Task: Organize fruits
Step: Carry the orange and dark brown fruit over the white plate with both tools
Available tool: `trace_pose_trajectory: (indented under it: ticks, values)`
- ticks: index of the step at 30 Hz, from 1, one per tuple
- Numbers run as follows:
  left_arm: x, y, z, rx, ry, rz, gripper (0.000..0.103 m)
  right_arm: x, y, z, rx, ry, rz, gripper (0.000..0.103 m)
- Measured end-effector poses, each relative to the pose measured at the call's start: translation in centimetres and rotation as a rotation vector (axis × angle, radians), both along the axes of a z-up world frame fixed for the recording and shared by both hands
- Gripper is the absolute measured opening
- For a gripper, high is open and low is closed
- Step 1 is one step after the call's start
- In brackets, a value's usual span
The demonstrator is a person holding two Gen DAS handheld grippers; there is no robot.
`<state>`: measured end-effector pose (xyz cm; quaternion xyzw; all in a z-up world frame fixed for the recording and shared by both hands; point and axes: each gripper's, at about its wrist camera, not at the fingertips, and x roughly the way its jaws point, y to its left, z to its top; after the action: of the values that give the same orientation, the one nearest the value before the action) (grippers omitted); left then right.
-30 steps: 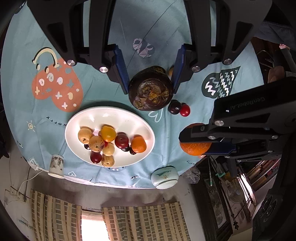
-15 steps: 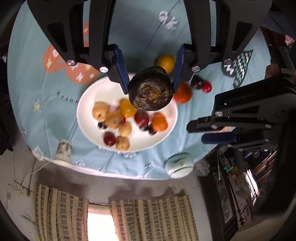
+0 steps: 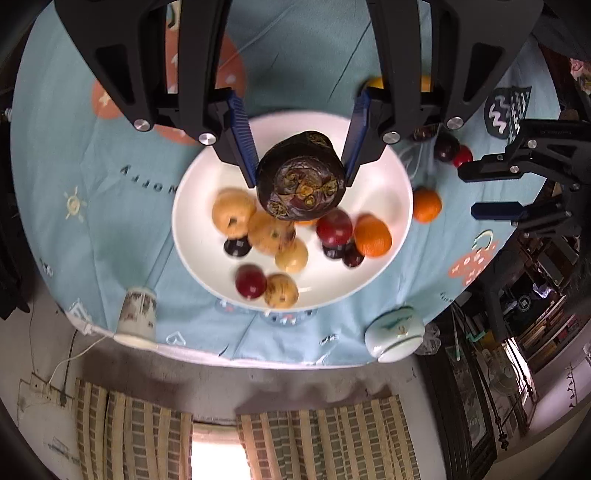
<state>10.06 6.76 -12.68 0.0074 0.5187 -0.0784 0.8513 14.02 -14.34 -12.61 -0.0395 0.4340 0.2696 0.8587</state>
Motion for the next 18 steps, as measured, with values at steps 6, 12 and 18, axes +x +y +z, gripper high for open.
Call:
trace_pose_trajectory:
  ticks: [6,12,18]
  values:
    - [2.3,1.8,-2.3,0.071,-0.020,0.038,0.068,-1.1,0.7,-2.1,0.018,0.064,0.009,0.046]
    - [6.4,0.7,-5.3,0.097,0.026,-0.001,0.064,-1.4,1.2,-2.2,0.013,0.073,0.018,0.045]
    - [6.1,2.0,-3.3,0.029,0.041,0.048,0.043,-1.2,0.8,-1.9,0.011,0.063,-0.001,0.045]
